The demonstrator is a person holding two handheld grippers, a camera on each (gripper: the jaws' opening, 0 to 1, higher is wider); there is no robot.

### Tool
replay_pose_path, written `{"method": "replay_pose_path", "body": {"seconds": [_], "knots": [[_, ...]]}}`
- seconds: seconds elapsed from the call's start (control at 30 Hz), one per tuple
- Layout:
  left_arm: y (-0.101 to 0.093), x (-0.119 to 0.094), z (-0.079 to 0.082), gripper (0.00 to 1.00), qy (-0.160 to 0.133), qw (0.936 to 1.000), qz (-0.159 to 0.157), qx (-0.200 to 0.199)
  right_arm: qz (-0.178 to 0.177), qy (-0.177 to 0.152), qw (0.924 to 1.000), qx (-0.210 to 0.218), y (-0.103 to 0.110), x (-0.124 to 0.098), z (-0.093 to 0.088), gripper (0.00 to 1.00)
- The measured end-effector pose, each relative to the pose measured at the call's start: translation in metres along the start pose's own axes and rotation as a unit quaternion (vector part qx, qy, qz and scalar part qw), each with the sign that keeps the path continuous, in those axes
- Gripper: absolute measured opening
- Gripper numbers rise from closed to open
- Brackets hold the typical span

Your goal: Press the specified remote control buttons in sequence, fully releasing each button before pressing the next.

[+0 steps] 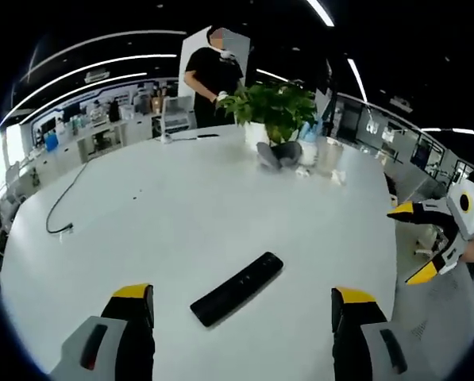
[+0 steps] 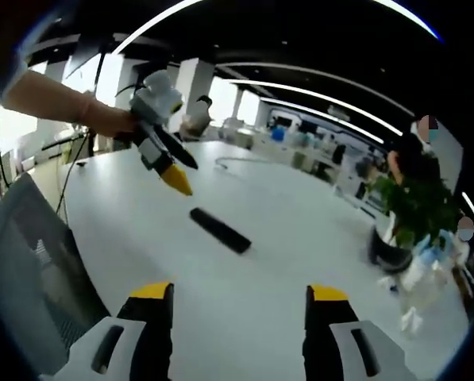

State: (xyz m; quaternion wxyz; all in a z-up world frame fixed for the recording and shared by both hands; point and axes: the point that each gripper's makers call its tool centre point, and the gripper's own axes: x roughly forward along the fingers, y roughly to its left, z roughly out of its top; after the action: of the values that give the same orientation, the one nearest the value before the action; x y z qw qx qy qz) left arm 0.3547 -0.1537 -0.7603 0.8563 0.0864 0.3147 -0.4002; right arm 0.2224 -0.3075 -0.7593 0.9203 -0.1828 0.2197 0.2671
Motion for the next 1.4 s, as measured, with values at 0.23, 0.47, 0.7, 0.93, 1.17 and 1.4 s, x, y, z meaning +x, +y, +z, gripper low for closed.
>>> {"method": "replay_pose_path", "body": {"seconds": [0.23, 0.47, 0.7, 0.93, 1.17, 1.4], "knots": [[0.01, 0.0, 0.013, 0.96, 0.022, 0.9992, 0.02, 0.025, 0.001, -0.021, 0.9998, 0.0, -0.001, -0.003, 0.006, 0.64], [0.014, 0.003, 0.022, 0.95, 0.014, 0.9983, 0.0, 0.057, -0.011, -0.013, 0.9998, 0.011, -0.007, -0.002, 0.003, 0.62], [0.017, 0.012, 0.012, 0.95, 0.042, 0.9953, -0.024, 0.084, -0.03, -0.016, 0.9993, 0.018, -0.014, -0.004, 0.004, 0.59], [0.017, 0.02, 0.0, 0.95, 0.068, 0.992, -0.039, 0.099, -0.035, -0.013, 0.9988, 0.032, -0.017, -0.004, 0.002, 0.61], [0.018, 0.025, -0.009, 0.9, 0.101, 0.9888, -0.054, 0.095, -0.035, -0.016, 0.9989, 0.027, -0.016, -0.005, 0.003, 0.59], [0.023, 0.03, -0.021, 0.85, 0.135, 0.9812, -0.058, 0.126, -0.026, -0.018, 0.9987, 0.039, -0.012, -0.005, 0.003, 0.59]]}}
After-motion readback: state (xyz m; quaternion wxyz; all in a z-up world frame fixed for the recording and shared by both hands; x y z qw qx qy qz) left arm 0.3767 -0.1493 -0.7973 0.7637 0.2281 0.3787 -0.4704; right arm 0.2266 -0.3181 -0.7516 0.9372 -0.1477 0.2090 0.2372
